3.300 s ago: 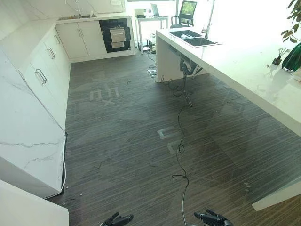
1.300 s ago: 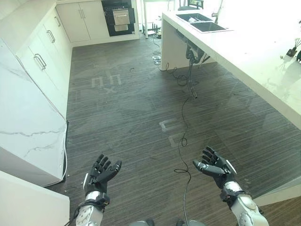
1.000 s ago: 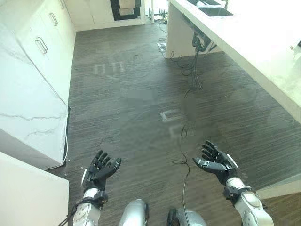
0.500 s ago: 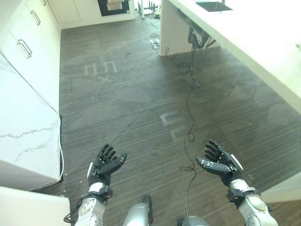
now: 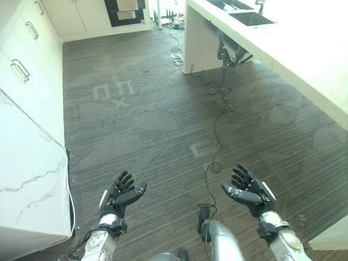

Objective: Place the dishes in the dishwasher.

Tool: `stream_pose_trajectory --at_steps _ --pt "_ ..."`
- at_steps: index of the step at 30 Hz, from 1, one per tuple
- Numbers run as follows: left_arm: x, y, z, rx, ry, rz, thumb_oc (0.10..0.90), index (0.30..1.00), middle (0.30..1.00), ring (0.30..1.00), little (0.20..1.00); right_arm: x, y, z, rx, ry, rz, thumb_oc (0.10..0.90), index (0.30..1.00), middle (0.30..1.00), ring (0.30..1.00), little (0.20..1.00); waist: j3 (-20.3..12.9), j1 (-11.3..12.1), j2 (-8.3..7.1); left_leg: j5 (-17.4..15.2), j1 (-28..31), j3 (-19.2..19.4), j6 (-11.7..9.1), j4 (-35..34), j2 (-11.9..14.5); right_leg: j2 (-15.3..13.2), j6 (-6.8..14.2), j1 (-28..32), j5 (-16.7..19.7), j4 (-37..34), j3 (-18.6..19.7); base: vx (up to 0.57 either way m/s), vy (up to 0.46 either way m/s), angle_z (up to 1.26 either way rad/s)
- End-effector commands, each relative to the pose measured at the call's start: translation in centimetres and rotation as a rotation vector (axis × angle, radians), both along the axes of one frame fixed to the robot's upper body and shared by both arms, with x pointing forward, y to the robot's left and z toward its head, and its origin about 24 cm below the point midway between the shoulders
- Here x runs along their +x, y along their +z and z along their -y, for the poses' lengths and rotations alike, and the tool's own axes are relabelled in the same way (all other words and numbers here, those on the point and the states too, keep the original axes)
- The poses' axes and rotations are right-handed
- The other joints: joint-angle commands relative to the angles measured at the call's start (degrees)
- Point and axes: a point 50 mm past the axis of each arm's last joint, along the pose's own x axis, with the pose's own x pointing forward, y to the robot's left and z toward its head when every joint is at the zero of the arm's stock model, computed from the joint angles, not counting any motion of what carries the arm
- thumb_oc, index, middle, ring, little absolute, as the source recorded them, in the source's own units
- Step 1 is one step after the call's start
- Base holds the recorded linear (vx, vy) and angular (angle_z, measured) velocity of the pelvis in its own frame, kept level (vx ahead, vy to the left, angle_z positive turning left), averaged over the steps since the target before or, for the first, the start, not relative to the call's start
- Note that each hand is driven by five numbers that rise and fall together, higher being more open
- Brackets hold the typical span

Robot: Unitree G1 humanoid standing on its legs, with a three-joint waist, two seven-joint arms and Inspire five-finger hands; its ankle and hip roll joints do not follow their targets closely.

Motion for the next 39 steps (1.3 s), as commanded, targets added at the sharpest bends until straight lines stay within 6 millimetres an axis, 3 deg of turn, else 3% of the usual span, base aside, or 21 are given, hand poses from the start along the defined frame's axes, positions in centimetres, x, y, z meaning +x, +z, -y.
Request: stream_pose_trajectory --at_steps 1,4,7,9,10,11,12,13,14,17,18,21,22,24,27,30,32,34,36,37,39 --pt "2.2 5.2 -0.8 0.119 -0.052 0.245 0.800 0.900 0.900 0.900 0.900 2.8 5.0 -0.1 0.045 0.028 0.301 0.800 0.900 0.900 0.900 0.900 -2.38 1.00 -0.34 -6.57 -1.18 -5.95 -2.36 3.15 3.47 0.07 5.21 7.94 2.69 -0.01 -0.47 0.39 -0.233 -0.10" --pt "2.2 4.5 -0.2 0.048 -0.030 0.226 0.800 0.900 0.900 0.900 0.900 2.9 5.0 -0.2 0.067 0.019 0.293 0.800 0.900 0.900 0.900 0.900 -4.21 0.53 -0.73 -8.28 1.86 -5.59 -2.29 3.15 3.64 -0.01 4.71 10.68 4.17 -0.01 -0.95 0.42 -0.238 0.11" --pt "1.8 3.9 0.3 0.049 -0.041 0.204 0.800 0.900 0.900 0.900 0.900 2.7 5.2 0.4 0.056 0.014 0.293 0.800 0.900 0.900 0.900 0.900 -6.71 -0.10 -0.29 -9.60 5.14 -4.39 -3.01 3.15 4.50 0.37 3.57 12.78 2.98 -0.01 -1.51 0.38 -0.233 0.12" --pt "1.5 3.7 0.4 0.048 -0.035 0.196 0.800 0.900 0.900 0.900 0.900 2.7 5.3 0.6 0.045 0.023 0.292 0.800 0.900 0.900 0.900 0.900 -7.49 -0.26 0.16 -6.99 6.23 -3.90 -4.01 3.15 5.24 1.11 2.67 13.56 1.88 -0.01 -1.55 0.32 -0.239 -0.04" --pt "1.3 3.4 0.7 0.050 -0.036 0.193 0.800 0.900 0.900 0.900 0.900 2.7 5.6 0.6 0.023 0.041 0.297 0.800 0.900 0.900 0.900 0.900 -8.22 -0.20 0.63 2.02 8.31 -3.31 -6.74 3.15 6.61 2.51 0.71 15.15 -0.51 -0.01 -1.16 0.26 -0.220 -0.16" --pt "1.3 3.4 0.7 0.051 -0.037 0.193 0.800 0.900 0.900 0.900 0.900 2.7 5.6 0.7 0.021 0.043 0.298 0.800 0.900 0.900 0.900 0.900 -8.22 -0.16 0.65 2.94 8.42 -3.27 -7.07 3.15 6.72 2.64 0.51 15.36 -0.76 -0.01 -1.07 0.29 -0.241 -0.28" --pt "1.3 3.4 0.9 0.054 -0.039 0.196 0.800 0.900 0.900 0.900 0.900 2.7 5.7 0.8 0.014 0.048 0.299 0.800 0.900 0.900 0.900 0.900 -8.20 0.14 0.40 7.02 8.77 -3.08 -8.12 3.15 6.75 2.75 -0.12 16.24 -1.70 -0.01 -0.62 0.19 -0.160 -0.34" --pt "1.2 3.3 1.0 0.054 -0.037 0.200 0.800 0.900 0.900 0.900 0.900 2.7 5.8 0.8 -0.007 0.061 0.300 0.800 0.900 0.900 0.900 0.900 -7.71 0.74 -0.37 11.11 5.85 -2.87 -9.69 10.12 6.47 2.67 -1.21 17.99 -3.13 -0.01 0.32 0.22 -0.184 -0.32" --pt "1.1 3.3 1.1 0.050 -0.032 0.202 0.800 0.900 0.900 0.900 0.900 2.8 5.8 0.9 -0.018 0.071 0.300 0.800 0.900 0.900 0.900 0.900 -7.36 1.10 -1.00 12.52 2.74 -2.35 -10.34 14.79 6.11 2.28 -1.75 18.80 -3.61 -0.01 0.73 0.17 -0.148 -0.28" --pt "1.1 3.2 1.1 0.048 -0.025 0.193 0.800 0.900 0.900 0.900 0.900 3.0 6.0 0.8 -0.040 0.082 0.299 0.800 0.900 0.900 0.900 0.900 -5.82 2.18 -1.84 11.55 -5.69 -0.07 -9.72 19.80 7.77 1.69 -2.42 21.15 -4.71 -0.01 0.66 0.11 -0.095 -0.43" --pt "1.1 3.2 1.0 0.043 -0.021 0.191 0.800 0.900 0.900 0.900 0.900 3.2 6.1 0.7 -0.046 0.089 0.300 0.800 0.900 0.900 0.900 0.900 -4.96 2.61 -1.51 10.18 -6.43 0.55 -9.18 18.06 8.32 2.13 -2.30 22.34 -5.29 -0.01 0.73 0.18 -0.042 -0.29" --pt "0.9 3.4 0.7 0.061 -0.018 0.203 0.800 0.900 0.900 0.900 0.900 3.9 6.5 0.3 -0.049 0.123 0.309 0.800 0.900 0.900 0.900 0.900 -4.19 3.44 -0.96 9.12 -5.21 4.24 -8.32 3.15 9.48 3.24 -1.38 24.08 -6.83 -0.01 1.92 0.19 0.090 -0.14" --pt "0.6 3.5 0.4 0.061 -0.015 0.206 0.800 0.900 0.900 0.900 0.900 3.9 6.4 0.0 -0.052 0.131 0.309 0.800 0.900 0.900 0.900 0.900 -4.29 3.34 0.56 6.04 -8.97 3.53 -8.65 3.15 11.93 4.97 -1.07 24.29 -7.36 -0.01 2.17 0.17 0.162 -0.16" --pt "0.3 3.6 0.2 0.056 -0.014 0.206 0.800 0.900 0.900 0.900 0.900 3.6 6.2 -0.2 -0.061 0.138 0.304 0.800 0.900 0.900 0.900 0.900 -4.80 3.62 1.82 4.70 -14.64 0.26 -10.41 3.15 14.22 6.28 -0.72 24.95 -8.32 -0.01 2.35 0.23 0.177 -0.09" --pt "-0.2 3.6 0.1 0.053 -0.023 0.220 0.800 0.900 0.900 0.900 0.900 3.3 6.3 0.1 -0.073 0.143 0.306 0.800 0.900 0.900 0.900 0.900 -4.86 4.71 2.94 10.27 -20.55 -3.13 -12.83 3.15 17.29 8.57 -1.97 27.22 -10.97 -0.01 3.61 0.33 0.201 -0.07" --pt "0.0 3.7 0.1 0.048 -0.014 0.241 0.800 0.900 0.900 0.900 0.900 3.5 6.6 0.1 -0.077 0.158 0.312 0.800 0.900 0.900 0.900 0.900 -4.34 5.30 3.01 9.63 -21.67 -2.11 -12.49 3.15 18.48 7.21 -1.58 31.18 -13.18 -0.01 3.15 0.42 0.300 -0.14" --pt "0.9 4.3 -0.3 0.084 -0.009 0.253 0.800 0.900 0.900 0.900 0.900 3.4 6.5 -0.4 -0.053 0.170 0.305 0.800 0.900 0.900 0.900 0.900 -5.02 5.48 2.18 7.28 -19.64 -1.96 -10.60 3.15 17.11 5.00 0.23 34.52 -13.96 -0.01 2.79 0.56 0.396 -0.11" --pt "1.7 5.1 -0.7 0.097 -0.031 0.263 0.800 0.900 0.900 0.900 0.900 3.1 6.3 -0.9 0.005 0.155 0.303 0.800 0.900 0.900 0.900 0.900 -6.46 6.25 0.84 5.36 -18.73 -3.34 -8.05 3.15 13.77 3.00 2.65 36.97 -10.89 -0.01 1.73 0.52 0.319 -0.08" --pt "2.1 4.8 -0.7 0.048 -0.046 0.242 0.800 0.900 0.900 0.900 0.900 3.2 6.0 -1.5 0.041 0.132 0.307 0.800 0.900 0.900 0.900 0.900 -7.09 6.32 0.30 4.12 -17.50 -4.58 -6.00 3.15 11.17 2.04 4.63 38.85 -0.80 -0.01 -0.13 0.40 0.255 0.20" --pt "2.2 4.7 -0.6 0.049 -0.054 0.232 0.800 0.900 0.900 0.900 0.900 3.4 6.0 -1.8 0.051 0.128 0.314 0.800 0.900 0.900 0.900 0.900 -6.87 6.30 0.69 3.50 -16.38 -5.84 -5.26 3.15 10.16 1.83 5.05 38.33 3.06 3.75 -0.68 0.31 0.248 0.67" --pt "2.2 4.7 -0.4 0.092 -0.091 0.233 0.800 0.900 0.900 0.900 0.900 3.7 6.2 -2.5 0.098 0.146 0.333 0.800 0.900 0.900 0.900 0.900 -6.32 6.17 1.91 2.50 -14.37 -7.26 -4.21 3.15 9.08 1.97 4.66 32.07 5.71 16.39 -0.18 0.26 0.226 0.46"
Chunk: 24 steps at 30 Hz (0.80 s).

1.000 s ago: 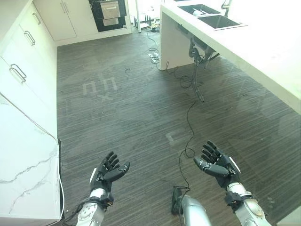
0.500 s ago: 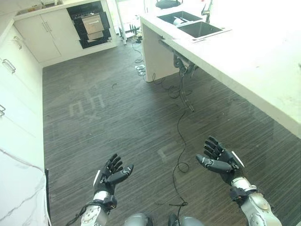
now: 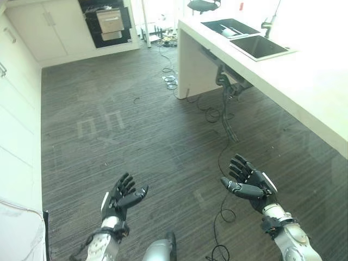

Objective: Place the dishes in the dishwasher.

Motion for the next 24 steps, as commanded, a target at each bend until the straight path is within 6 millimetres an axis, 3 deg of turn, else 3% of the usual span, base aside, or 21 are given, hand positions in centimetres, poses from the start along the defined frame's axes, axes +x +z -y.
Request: stream_pose_trajectory --at_steps 1,4,5,6,10,11,14,15,19,20,22,24 --pt "0.1 3.2 -1.0 0.130 -0.070 0.143 0.800 0.900 0.900 0.900 0.900 2.0 3.8 0.0 0.028 0.026 0.225 0.800 0.900 0.900 0.900 0.900 -2.01 1.24 2.44 -4.99 1.46 -4.44 -3.84 -1.53 0.62 3.58 -0.31 -9.05 12.88 7.15 -2.05 0.28 0.146 0.09" --pt "0.1 3.3 -1.5 0.110 -0.025 0.118 0.800 0.900 0.900 0.900 0.900 2.5 3.6 -0.6 0.028 0.049 0.213 0.800 0.900 0.900 0.900 0.900 -1.15 1.37 2.88 -5.24 3.51 -4.16 -4.35 -1.53 0.48 5.99 -2.46 -10.49 7.91 -4.26 -6.36 0.35 -0.004 -0.19" --pt "0.2 3.4 -2.0 0.108 -0.012 0.117 0.800 0.900 0.900 0.900 0.900 2.3 3.5 -0.4 0.023 0.055 0.212 0.800 0.900 0.900 0.900 0.900 -0.15 0.94 1.77 -6.45 5.44 -2.55 -4.46 -1.53 0.21 4.92 -2.14 -11.93 8.68 -10.59 -7.81 0.49 -0.252 -0.53" --pt "0.1 3.6 -2.0 0.116 -0.017 0.118 0.800 0.900 0.900 0.900 0.900 1.8 3.3 0.2 0.030 0.045 0.214 0.800 0.900 0.900 0.900 0.900 0.83 -0.41 -0.08 -8.80 7.65 -1.39 -4.04 -1.53 -1.15 1.37 -0.56 -19.08 9.59 -10.59 -5.02 0.49 -0.296 -0.30" --pt "0.1 3.5 -1.4 0.114 -0.050 0.121 0.800 0.900 0.900 0.900 0.900 1.0 3.3 1.2 0.029 0.007 0.217 0.800 0.900 0.900 0.900 0.900 0.97 -3.03 -0.49 -11.20 10.61 -2.87 -3.11 -1.53 -2.66 -0.09 0.76 -29.40 11.66 -10.59 1.08 0.43 -0.262 0.04" --pt "0.0 3.6 -1.2 0.120 -0.057 0.131 0.800 0.900 0.900 0.900 0.900 1.0 3.5 1.2 0.029 0.007 0.222 0.800 0.900 0.900 0.900 0.900 0.86 -3.22 -0.28 -13.52 12.90 -3.05 -2.85 -1.53 -2.41 -0.22 1.60 -30.77 10.40 -10.59 0.13 0.52 -0.312 0.60" --pt "0.0 3.2 -0.8 0.093 -0.037 0.117 0.800 0.900 0.900 0.900 0.900 1.3 3.9 1.5 -0.027 0.013 0.227 0.800 0.900 0.900 0.900 0.900 -1.07 -4.16 -1.39 -15.40 16.96 -2.48 -2.99 -1.53 -2.43 -0.04 0.92 -28.47 11.64 -10.59 -0.66 0.54 -0.386 0.36" --pt "0.1 3.1 -0.6 0.083 -0.044 0.118 0.800 0.900 0.900 0.900 0.900 1.4 4.3 1.7 -0.026 0.017 0.235 0.800 0.900 0.900 0.900 0.900 -1.85 -4.28 -1.07 -16.24 18.86 -2.23 -3.60 -1.53 -1.60 0.21 0.54 -27.15 11.22 -10.59 -1.90 0.55 -0.413 0.48" --pt "0.0 2.9 0.6 0.079 -0.083 0.123 0.800 0.900 0.900 0.900 0.900 1.5 5.1 2.7 -0.045 0.007 0.247 0.800 0.900 0.900 0.900 0.900 -3.68 -4.17 -0.43 -5.90 21.36 -0.97 -6.86 -1.53 0.58 2.64 -2.44 -23.93 8.01 -10.59 -1.68 0.35 -0.280 0.19" --pt "-0.1 2.6 1.0 0.064 -0.077 0.125 0.800 0.900 0.900 0.900 0.900 1.5 5.1 2.8 -0.060 0.022 0.242 0.800 0.900 0.900 0.900 0.900 -3.97 -3.61 -1.24 2.26 22.51 -1.10 -8.38 -1.53 -0.22 3.28 -4.02 -22.16 6.05 -10.59 -0.31 0.31 -0.279 -0.51" --pt "-0.2 2.5 1.4 0.051 -0.086 0.141 0.800 0.900 0.900 0.900 0.900 1.4 4.9 2.6 -0.076 0.045 0.238 0.800 0.900 0.900 0.900 0.900 -3.44 -3.11 -1.71 6.15 17.29 1.07 -10.09 7.84 0.24 3.36 -5.49 -19.81 4.26 -10.59 -0.57 0.27 -0.292 -0.47" --pt "-0.1 2.8 1.6 0.050 -0.107 0.161 0.800 0.900 0.900 0.900 0.900 1.4 4.7 2.5 -0.081 0.040 0.234 0.800 0.900 0.900 0.900 0.900 -1.97 -2.08 -2.03 4.26 9.66 4.81 -10.30 13.48 3.07 3.02 -5.90 -16.32 2.14 -10.59 -2.74 0.22 -0.243 -0.33"
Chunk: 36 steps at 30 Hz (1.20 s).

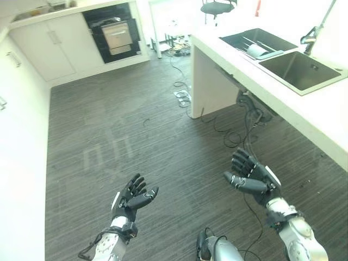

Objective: Place the dishes in the dishwasher.

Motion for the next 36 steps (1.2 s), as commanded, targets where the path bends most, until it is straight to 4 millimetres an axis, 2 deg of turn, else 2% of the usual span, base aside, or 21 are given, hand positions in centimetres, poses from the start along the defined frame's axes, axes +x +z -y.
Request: stream_pose_trajectory --at_steps 1,2,3,4,6,7,8,9,11,15,17,21,23,24,25,27,28,29,31,33,36 --pt "1.4 3.7 -1.5 0.075 -0.025 0.216 0.800 0.900 0.900 0.900 0.900 0.6 3.0 -0.7 0.035 0.041 0.187 0.800 0.900 0.900 0.900 0.900 -0.33 1.60 -2.05 3.69 -9.82 8.89 4.14 -8.23 1.17 -7.20 12.33 6.16 -0.18 -5.52 -4.31 0.09 -0.079 -0.12" --pt "1.3 3.8 -1.7 0.073 -0.017 0.221 0.800 0.900 0.900 0.900 0.900 0.8 3.0 -0.8 0.034 0.050 0.190 0.800 0.900 0.900 0.900 0.900 0.26 1.88 -2.20 4.10 -9.46 11.51 5.17 -12.36 0.85 -7.67 12.28 6.65 -0.18 -5.52 -4.64 0.09 -0.025 -0.16" --pt "1.3 3.8 -1.7 0.073 -0.014 0.222 0.800 0.900 0.900 0.900 0.900 0.9 3.0 -0.9 0.034 0.053 0.190 0.800 0.900 0.900 0.900 0.900 0.42 1.98 -2.19 4.14 -8.91 12.16 5.26 -14.11 0.72 -7.70 12.39 6.97 -0.35 -5.52 -4.57 0.11 0.044 -0.31" --pt "1.1 3.9 -2.1 0.075 -0.004 0.227 0.800 0.900 0.900 0.900 0.900 1.0 3.1 -1.1 0.037 0.063 0.193 0.800 0.900 0.900 0.900 0.900 0.54 2.11 -1.82 4.68 -7.51 13.35 5.36 -21.08 0.40 -7.30 12.76 7.51 -0.74 -5.52 -4.23 0.17 0.083 -0.44" --pt "0.8 3.9 -2.4 0.075 0.021 0.233 0.800 0.900 0.900 0.900 0.900 1.2 3.0 -2.0 0.038 0.083 0.193 0.800 0.900 0.900 0.900 0.900 0.40 2.34 0.94 0.85 -13.33 10.26 4.76 -21.61 2.55 -4.17 13.09 7.95 -1.39 -5.52 -3.46 0.20 0.123 -0.57" --pt "0.6 4.0 -2.5 0.075 0.032 0.234 0.800 0.900 0.900 0.900 0.900 1.2 2.9 -2.2 0.038 0.091 0.190 0.800 0.900 0.900 0.900 0.900 0.18 2.54 1.62 0.57 -15.14 8.71 4.11 -21.61 2.96 -3.30 13.18 8.24 -1.75 -5.52 -3.15 0.23 0.108 -0.81" --pt "0.4 3.9 -2.6 0.074 0.041 0.236 0.800 0.900 0.900 0.900 0.900 1.1 2.8 -2.5 0.038 0.100 0.186 0.800 0.900 0.900 0.900 0.900 0.11 2.99 2.27 1.24 -18.15 6.71 3.07 -21.61 4.13 -2.20 12.98 9.13 -2.66 -5.52 -2.44 0.27 0.099 -0.45" --pt "0.3 4.0 -2.6 0.073 0.046 0.238 0.800 0.900 0.900 0.900 0.900 1.0 2.7 -2.6 0.035 0.104 0.185 0.800 0.900 0.900 0.900 0.900 0.00 3.52 2.85 3.63 -20.78 5.02 2.16 -21.61 5.16 -0.90 12.33 9.85 -3.70 -5.52 -1.56 0.31 0.102 -0.17" --pt "0.2 3.9 -2.7 0.066 0.052 0.244 0.800 0.900 0.900 0.900 0.900 0.9 2.9 -2.3 0.023 0.112 0.189 0.800 0.900 0.900 0.900 0.900 0.09 4.53 3.28 5.50 -25.65 3.32 0.42 -21.61 6.67 0.33 11.41 13.44 -7.43 -5.52 -0.72 0.49 0.183 -0.05" --pt "0.7 4.0 -3.1 0.062 0.077 0.249 0.800 0.900 0.900 0.900 0.900 0.8 2.8 -2.4 0.021 0.117 0.176 0.800 0.900 0.900 0.900 0.900 0.05 4.34 2.80 2.85 -24.27 4.66 2.54 -21.61 6.73 -1.08 12.37 16.16 -7.70 -5.52 -1.29 0.33 0.189 -0.04" --pt "0.9 4.3 -3.4 0.074 0.063 0.250 0.800 0.900 0.900 0.900 0.900 0.5 2.7 -2.3 0.035 0.099 0.170 0.800 0.900 0.900 0.900 0.900 -0.70 4.52 1.96 1.12 -23.15 4.38 4.10 -21.61 5.52 -2.28 13.63 18.23 -7.77 -5.52 -1.69 0.40 0.217 0.00" --pt "1.5 5.0 -3.7 0.107 0.026 0.275 0.800 0.900 0.900 0.900 0.900 0.4 2.7 -2.4 0.054 0.076 0.178 0.800 0.900 0.900 0.900 0.900 -1.99 5.27 0.19 -1.24 -21.93 2.82 6.81 -21.61 2.08 -4.93 16.65 20.21 -2.89 -5.52 -2.65 0.33 0.207 0.04" --pt "1.8 5.3 -3.8 0.136 0.004 0.285 0.800 0.900 0.900 0.900 0.900 0.5 2.7 -2.6 0.066 0.059 0.185 0.800 0.900 0.900 0.900 0.900 -2.69 5.50 -0.49 -2.31 -21.11 0.73 8.72 -21.61 -0.85 -5.24 18.43 21.69 3.67 -5.52 -2.29 0.39 0.262 0.52" --pt "1.9 5.4 -3.8 0.146 0.004 0.286 0.800 0.900 0.900 0.900 0.900 0.5 2.7 -2.8 0.075 0.060 0.187 0.800 0.900 0.900 0.900 0.900 -2.91 5.54 -0.28 -2.87 -20.33 -0.59 9.43 -21.61 -1.88 -4.83 18.86 22.89 8.37 -5.50 -2.47 0.40 0.348 0.81" --pt "2.0 5.7 -4.0 0.173 0.010 0.293 0.800 0.900 0.900 0.900 0.900 0.6 2.7 -3.2 0.090 0.070 0.197 0.800 0.900 0.900 0.900 0.900 -2.54 5.77 0.24 -3.85 -18.75 -2.62 10.77 -21.61 -3.93 -5.71 19.41 18.51 12.29 7.73 -1.96 0.37 0.350 0.68" --pt "2.0 6.0 -3.9 0.192 0.022 0.301 0.800 0.900 0.900 0.900 0.900 0.8 2.9 -3.8 0.100 0.088 0.209 0.800 0.900 0.900 0.900 0.900 -1.99 5.31 1.50 -4.73 -16.92 -3.72 11.26 -21.61 -4.09 -5.35 18.04 11.70 13.07 14.70 -1.11 0.32 0.276 0.09" --pt "2.2 6.1 -3.9 0.199 0.047 0.298 0.800 0.900 0.900 0.900 0.900 1.2 2.8 -4.3 0.109 0.100 0.210 0.800 0.900 0.900 0.900 0.900 -1.41 5.16 1.80 -5.03 -15.76 -3.51 10.95 -21.61 -3.89 -5.10 16.31 9.06 9.52 10.48 -2.71 0.44 0.118 0.22" --pt "2.4 6.3 -4.3 0.199 0.065 0.296 0.800 0.900 0.900 0.900 0.900 1.3 2.7 -4.5 0.106 0.112 0.205 0.800 0.900 0.900 0.900 0.900 -1.12 4.98 1.48 -4.81 -15.25 -3.47 10.37 -21.61 -3.76 -2.98 15.44 9.75 6.10 -0.37 -4.99 0.44 0.028 0.37" --pt "2.4 6.5 -4.5 0.209 0.068 0.298 0.800 0.900 0.900 0.900 0.900 1.0 2.7 -4.1 0.095 0.115 0.203 0.800 0.900 0.900 0.900 0.900 -0.24 4.31 0.44 -5.74 -13.74 -2.65 10.31 -21.61 -4.14 -3.73 15.83 7.34 6.63 -5.52 -5.97 0.28 -0.065 0.27" --pt "2.1 6.9 -4.8 0.228 0.058 0.321 0.800 0.900 0.900 0.900 0.900 0.6 2.5 -3.4 0.075 0.110 0.201 0.800 0.900 0.900 0.900 0.900 0.75 3.39 -1.39 -7.77 -11.51 -1.52 10.50 -21.61 -5.46 -7.02 17.50 0.63 8.10 -5.52 -5.38 0.29 -0.111 -0.04" --pt "2.2 7.9 -4.4 0.249 0.037 0.375 0.800 0.900 0.900 0.900 0.900 0.3 2.9 -2.6 0.069 0.106 0.212 0.800 0.900 0.900 0.900 0.900 1.17 1.95 -2.05 -9.93 -8.70 -2.03 10.92 -21.61 -6.83 -8.48 18.80 -6.91 10.28 -5.52 -3.04 0.31 -0.129 0.13"
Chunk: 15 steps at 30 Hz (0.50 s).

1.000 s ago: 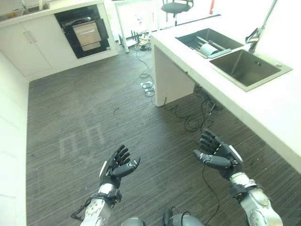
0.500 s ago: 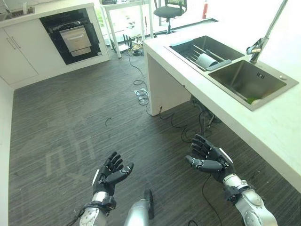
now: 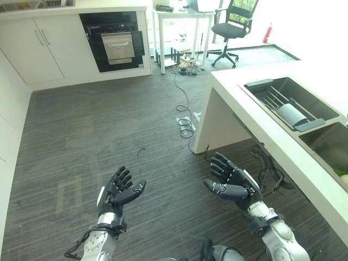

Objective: Place the dishes in the dishwasher.

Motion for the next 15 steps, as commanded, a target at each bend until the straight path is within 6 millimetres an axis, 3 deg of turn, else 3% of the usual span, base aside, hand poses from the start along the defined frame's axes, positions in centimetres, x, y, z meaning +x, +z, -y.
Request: stream_pose_trajectory --at_steps 1,2,5,7,9,11,12,15 --pt "2.1 6.7 0.0 0.144 -0.084 0.330 0.800 0.900 0.900 0.900 0.900 1.9 4.6 1.2 0.027 -0.038 0.264 0.800 0.900 0.900 0.900 0.900 -0.76 -0.91 -1.84 -1.90 -2.70 -5.26 -2.95 3.17 4.07 -1.92 5.50 4.68 8.96 -6.24 4.31 0.44 -0.224 0.15" --pt "2.1 7.2 0.2 0.137 -0.081 0.370 0.800 0.900 0.900 0.900 0.900 1.8 4.9 1.5 0.013 -0.033 0.279 0.800 0.900 0.900 0.900 0.900 -1.05 -0.91 -1.82 -3.61 -0.93 -5.60 -2.86 3.17 3.75 -1.44 5.52 5.17 5.67 -6.24 4.62 0.40 -0.222 -0.16" --pt "2.5 7.8 0.5 0.125 -0.062 0.413 0.800 0.900 0.900 0.900 0.900 2.0 5.3 1.7 -0.014 -0.038 0.288 0.800 0.900 0.900 0.900 0.900 -3.12 -1.66 -2.49 -4.99 0.77 -5.21 -2.47 3.17 3.25 -1.77 5.45 6.27 6.70 -6.24 4.75 0.34 -0.222 0.71" --pt "2.6 8.6 0.8 0.117 -0.057 0.459 0.800 0.900 0.900 0.900 0.900 2.2 6.1 1.7 -0.034 -0.032 0.307 0.800 0.900 0.900 0.900 0.900 -4.30 -1.98 -1.64 -6.11 3.65 -4.44 -3.39 3.17 4.75 -1.29 4.53 8.16 5.48 -6.24 3.83 0.43 -0.310 0.17" --pt "2.6 9.9 1.2 0.171 -0.072 0.530 0.800 0.900 0.900 0.900 0.900 2.2 7.3 2.7 -0.077 -0.057 0.364 0.800 0.900 0.900 0.900 0.900 -5.69 -2.82 -0.65 2.29 7.41 -3.46 -6.43 3.17 7.13 0.60 1.86 9.90 2.58 -6.24 4.41 0.39 -0.343 0.02" --pt "2.7 10.9 1.6 0.190 -0.073 0.586 0.800 0.900 0.900 0.900 0.900 2.1 8.3 3.0 -0.085 -0.050 0.406 0.800 0.900 0.900 0.900 0.900 -5.39 -2.04 -1.99 13.33 7.35 -4.02 -8.76 4.49 6.45 0.38 0.46 12.08 0.71 -6.24 5.67 0.18 -0.225 0.21" --pt "2.6 11.9 2.1 0.213 -0.083 0.645 0.800 0.900 0.900 0.900 0.900 2.2 9.1 3.0 -0.090 -0.037 0.442 0.800 0.900 0.900 0.900 0.900 -3.94 -1.26 -2.66 16.03 1.50 -3.28 -10.09 13.04 5.91 0.09 -0.56 14.59 -0.51 -6.24 6.16 0.12 -0.216 -0.12" --pt "2.6 13.3 2.5 0.262 -0.098 0.726 0.800 0.900 0.900 0.900 0.900 2.3 10.3 2.9 -0.091 -0.035 0.487 0.800 0.900 0.900 0.900 0.900 -2.16 -0.43 -2.97 12.92 -4.76 -2.01 -8.86 13.97 7.32 1.30 -0.89 17.42 -2.11 -6.24 7.89 0.07 -0.114 -0.74"
